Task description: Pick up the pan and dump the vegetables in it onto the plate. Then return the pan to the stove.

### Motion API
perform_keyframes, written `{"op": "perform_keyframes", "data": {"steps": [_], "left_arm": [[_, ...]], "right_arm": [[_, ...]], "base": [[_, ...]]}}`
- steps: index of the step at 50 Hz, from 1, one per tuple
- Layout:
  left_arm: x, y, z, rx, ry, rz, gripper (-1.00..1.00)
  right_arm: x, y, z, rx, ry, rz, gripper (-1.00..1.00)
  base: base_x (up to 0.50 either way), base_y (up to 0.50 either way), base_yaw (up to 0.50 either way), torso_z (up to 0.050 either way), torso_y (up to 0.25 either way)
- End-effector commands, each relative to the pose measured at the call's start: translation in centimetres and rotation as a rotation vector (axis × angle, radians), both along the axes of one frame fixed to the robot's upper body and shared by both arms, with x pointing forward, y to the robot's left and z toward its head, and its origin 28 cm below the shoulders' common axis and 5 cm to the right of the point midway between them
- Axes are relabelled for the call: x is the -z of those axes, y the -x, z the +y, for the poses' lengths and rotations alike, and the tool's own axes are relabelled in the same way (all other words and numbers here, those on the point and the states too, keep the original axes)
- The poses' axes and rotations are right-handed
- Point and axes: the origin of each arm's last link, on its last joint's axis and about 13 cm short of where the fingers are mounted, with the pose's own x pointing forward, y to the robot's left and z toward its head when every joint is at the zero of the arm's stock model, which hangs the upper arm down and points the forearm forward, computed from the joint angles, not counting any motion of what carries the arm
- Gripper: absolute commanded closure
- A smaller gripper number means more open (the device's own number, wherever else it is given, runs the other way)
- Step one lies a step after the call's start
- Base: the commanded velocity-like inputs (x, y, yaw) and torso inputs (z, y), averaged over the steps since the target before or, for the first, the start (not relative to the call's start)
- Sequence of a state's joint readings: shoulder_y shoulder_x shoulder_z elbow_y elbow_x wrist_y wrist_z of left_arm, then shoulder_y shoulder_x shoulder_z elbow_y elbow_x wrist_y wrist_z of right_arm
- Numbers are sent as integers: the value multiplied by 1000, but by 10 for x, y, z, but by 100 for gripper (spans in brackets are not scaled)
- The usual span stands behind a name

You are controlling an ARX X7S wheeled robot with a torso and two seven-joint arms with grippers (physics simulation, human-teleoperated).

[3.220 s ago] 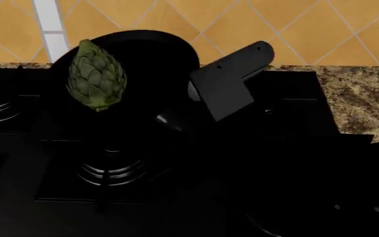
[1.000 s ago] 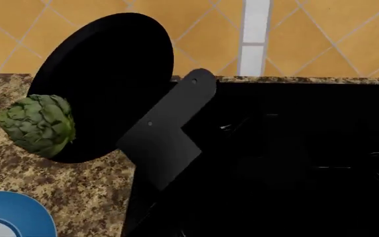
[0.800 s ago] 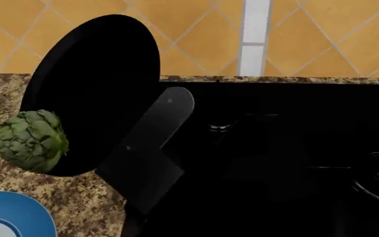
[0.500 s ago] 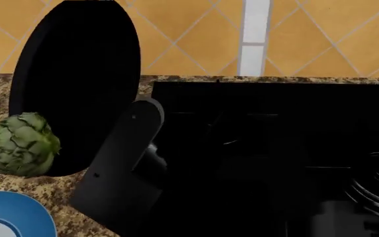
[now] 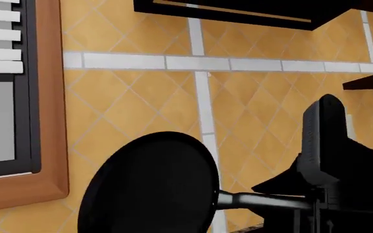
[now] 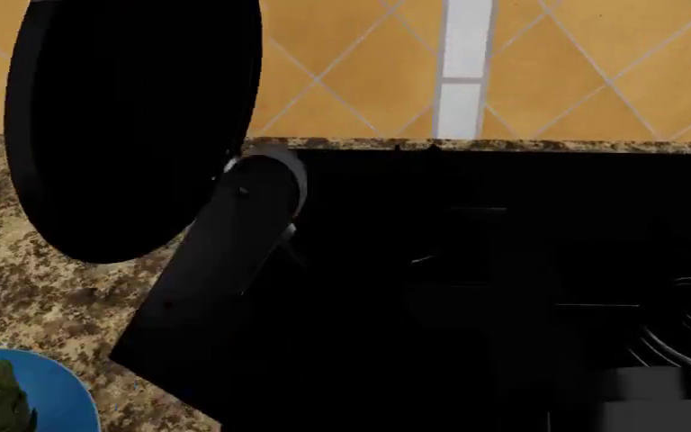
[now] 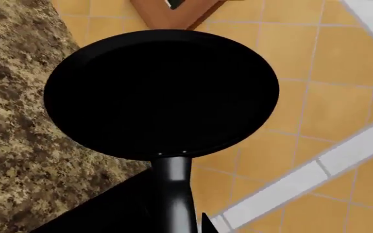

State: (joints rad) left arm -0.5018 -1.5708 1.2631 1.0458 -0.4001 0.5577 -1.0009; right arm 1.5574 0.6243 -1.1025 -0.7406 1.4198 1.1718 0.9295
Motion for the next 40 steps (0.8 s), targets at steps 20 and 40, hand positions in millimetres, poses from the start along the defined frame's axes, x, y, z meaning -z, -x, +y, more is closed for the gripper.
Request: {"op": "perform_keyframes", "data": {"steps": [20, 40], "left_arm": [[-1, 0, 0, 50, -6, 2, -100], [-3, -2, 0, 54, -5, -1, -100]], "right_arm": [[-26, -16, -42, 199, -489, -101, 100], [-18, -5, -43, 167, -482, -59, 100]], "base": [[-3, -387, 0, 1, 3], [-5, -500, 0, 1, 3]]}}
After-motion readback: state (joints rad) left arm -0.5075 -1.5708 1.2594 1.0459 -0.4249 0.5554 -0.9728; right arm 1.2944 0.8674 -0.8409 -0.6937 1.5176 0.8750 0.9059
